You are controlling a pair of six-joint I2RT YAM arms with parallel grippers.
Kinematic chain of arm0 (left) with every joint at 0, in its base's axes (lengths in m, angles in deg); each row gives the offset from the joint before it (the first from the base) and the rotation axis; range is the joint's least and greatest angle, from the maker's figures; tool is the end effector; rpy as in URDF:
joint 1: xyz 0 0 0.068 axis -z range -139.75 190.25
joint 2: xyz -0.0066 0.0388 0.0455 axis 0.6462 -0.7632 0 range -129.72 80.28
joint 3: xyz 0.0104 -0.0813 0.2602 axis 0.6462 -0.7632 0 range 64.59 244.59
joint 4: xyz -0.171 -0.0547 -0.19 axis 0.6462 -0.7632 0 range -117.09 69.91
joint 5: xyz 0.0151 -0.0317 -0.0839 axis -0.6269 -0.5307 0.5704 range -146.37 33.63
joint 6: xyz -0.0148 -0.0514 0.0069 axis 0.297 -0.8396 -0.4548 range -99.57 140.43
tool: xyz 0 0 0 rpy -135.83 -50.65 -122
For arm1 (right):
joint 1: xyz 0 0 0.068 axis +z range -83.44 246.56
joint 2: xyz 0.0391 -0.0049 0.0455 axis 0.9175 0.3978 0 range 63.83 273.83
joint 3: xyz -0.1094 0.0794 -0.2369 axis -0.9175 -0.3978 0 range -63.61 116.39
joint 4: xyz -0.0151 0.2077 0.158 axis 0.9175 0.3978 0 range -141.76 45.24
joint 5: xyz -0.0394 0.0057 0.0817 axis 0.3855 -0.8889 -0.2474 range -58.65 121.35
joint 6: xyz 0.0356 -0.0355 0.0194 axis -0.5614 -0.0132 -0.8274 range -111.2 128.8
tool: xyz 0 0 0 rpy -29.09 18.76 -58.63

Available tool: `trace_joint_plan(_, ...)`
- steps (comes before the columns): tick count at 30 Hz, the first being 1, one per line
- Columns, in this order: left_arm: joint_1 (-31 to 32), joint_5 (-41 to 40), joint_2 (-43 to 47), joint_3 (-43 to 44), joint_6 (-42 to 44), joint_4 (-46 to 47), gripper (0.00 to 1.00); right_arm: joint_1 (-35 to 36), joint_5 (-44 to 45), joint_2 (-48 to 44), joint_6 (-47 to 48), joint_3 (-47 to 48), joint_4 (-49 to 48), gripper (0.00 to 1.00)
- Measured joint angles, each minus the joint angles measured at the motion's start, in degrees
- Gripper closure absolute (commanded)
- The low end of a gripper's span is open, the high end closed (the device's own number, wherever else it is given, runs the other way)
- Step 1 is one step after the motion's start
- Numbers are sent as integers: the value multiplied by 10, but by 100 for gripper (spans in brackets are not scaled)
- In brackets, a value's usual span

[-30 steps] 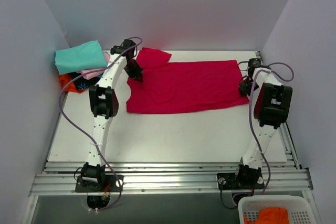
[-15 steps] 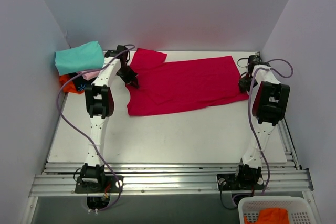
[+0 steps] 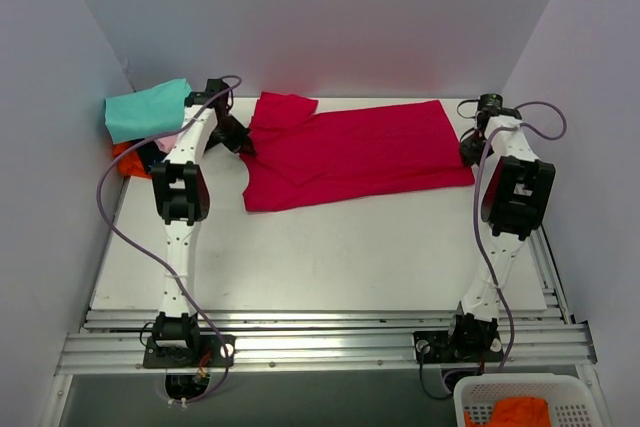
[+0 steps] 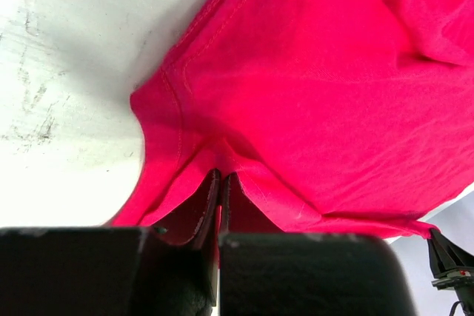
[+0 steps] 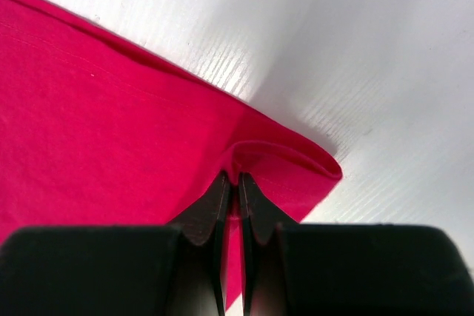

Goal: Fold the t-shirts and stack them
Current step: Fold the tshirt

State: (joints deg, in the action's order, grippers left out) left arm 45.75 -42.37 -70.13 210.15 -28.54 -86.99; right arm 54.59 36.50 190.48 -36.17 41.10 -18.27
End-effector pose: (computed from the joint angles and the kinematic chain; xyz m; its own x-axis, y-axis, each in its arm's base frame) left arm 0.5295 -0.0597 0.1798 -0.7476 -0.6634 -0.0322 -0.6026 0.6979 -0.3872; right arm 0.4780 -0.1045 0.1993 -0.3888 0.8020 -0.4535 0.7507 0.5611 0.3487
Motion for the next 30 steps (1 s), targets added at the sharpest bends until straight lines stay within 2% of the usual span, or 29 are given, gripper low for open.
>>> trace_joint_plan(9,-2,10,43,-5,0,31,98,0,0,0,-4,7,3,100)
trace_joint_plan(16,-13,33,43,15,-9,53,97,0,-7,7,-24,13,-22,100)
trace_joint_plan(19,-19,46,36,24,-17,59,93,0,-15,36,-33,40,-29,100)
trace_joint_plan(20,-21,50,31,31,-19,60,81,0,-18,49,-36,53,-31,95)
trace_joint_plan(21,-23,53,26,35,-20,64,72,0,-23,62,-38,62,-36,65)
trace_joint_plan(22,-25,56,21,36,-21,67,61,0,-27,73,-45,68,-40,44)
trace_joint_plan(23,-26,58,15,36,-21,70,44,0,-31,83,-48,73,-41,18)
trace_joint_plan(24,-27,58,9,36,-22,71,36,0,-43,86,-50,84,-55,0)
trace_joint_plan(26,-29,59,-1,35,-23,72,24,3,-39,86,-47,99,-66,0)
trace_joint_plan(27,-30,60,-4,31,-24,72,9,4,-40,86,-45,99,-68,0)
trace_joint_plan(30,-30,58,-8,22,-23,71,8,4,-39,88,-47,96,-63,0)
